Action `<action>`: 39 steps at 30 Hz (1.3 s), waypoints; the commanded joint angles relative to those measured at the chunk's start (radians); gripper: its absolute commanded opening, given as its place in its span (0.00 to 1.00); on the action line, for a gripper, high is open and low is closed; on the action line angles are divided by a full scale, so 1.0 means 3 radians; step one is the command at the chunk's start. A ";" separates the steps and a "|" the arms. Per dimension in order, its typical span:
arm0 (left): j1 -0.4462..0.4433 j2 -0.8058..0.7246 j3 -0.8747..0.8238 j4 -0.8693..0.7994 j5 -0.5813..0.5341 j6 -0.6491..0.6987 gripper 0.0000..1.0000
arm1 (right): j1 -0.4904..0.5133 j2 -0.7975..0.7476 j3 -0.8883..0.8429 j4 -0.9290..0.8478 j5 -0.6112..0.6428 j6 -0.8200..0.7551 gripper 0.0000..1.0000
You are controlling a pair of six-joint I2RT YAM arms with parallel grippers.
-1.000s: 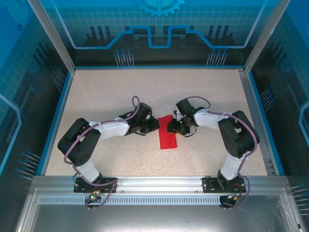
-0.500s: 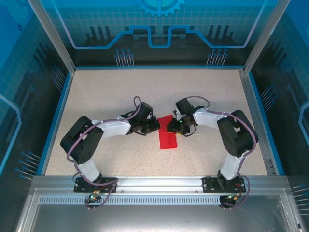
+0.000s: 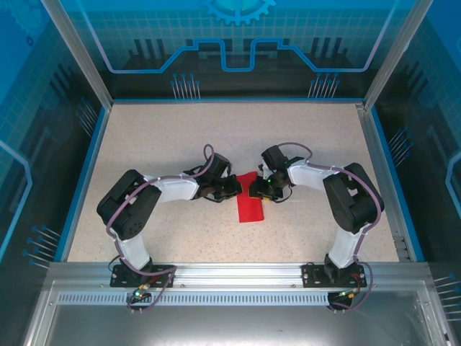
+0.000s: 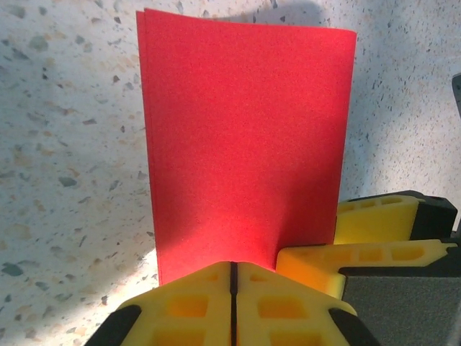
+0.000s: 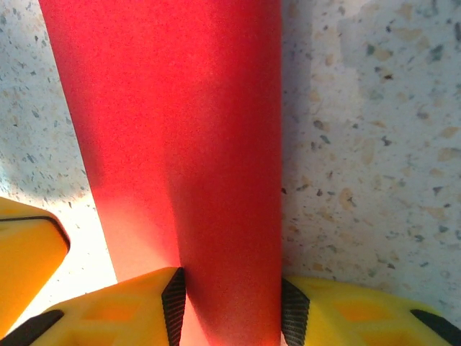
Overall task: Fold a paper plane with a square sheet of paper (pick it up from the middle)
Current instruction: Hold the square sheet of paper at the center of the table.
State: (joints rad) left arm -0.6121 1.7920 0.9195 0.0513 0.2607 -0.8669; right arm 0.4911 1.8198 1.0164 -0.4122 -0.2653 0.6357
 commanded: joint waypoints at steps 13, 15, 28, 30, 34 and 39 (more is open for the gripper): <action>-0.0032 0.0181 0.0154 -0.0029 0.0092 -0.0009 0.08 | 0.0044 0.0430 -0.0163 -0.0053 0.0488 -0.0084 0.43; -0.0036 0.0198 0.0165 -0.0057 0.0092 0.0004 0.07 | 0.0047 0.0441 -0.0164 -0.0053 0.0488 -0.0088 0.43; -0.0045 0.0281 0.0151 -0.0227 -0.0006 0.0026 0.06 | 0.0050 0.0438 -0.0164 -0.0050 0.0480 -0.0094 0.43; -0.0046 0.0288 0.0147 -0.0266 -0.0030 0.0035 0.06 | 0.0050 0.0422 -0.0166 -0.0053 0.0472 -0.0094 0.43; -0.0042 0.0302 0.0122 -0.0320 -0.0043 0.0002 0.05 | 0.0050 0.0346 -0.0173 -0.0018 0.0402 -0.0084 0.43; -0.0048 0.0293 0.0110 -0.0456 -0.0118 0.0029 0.04 | -0.0019 -0.0015 -0.0219 0.0075 0.0196 -0.0022 0.46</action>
State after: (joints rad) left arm -0.6147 1.8580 0.9485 0.0177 0.2581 -0.8658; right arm 0.4908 1.7977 1.0058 -0.4019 -0.2729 0.6315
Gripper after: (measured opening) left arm 0.068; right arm 0.454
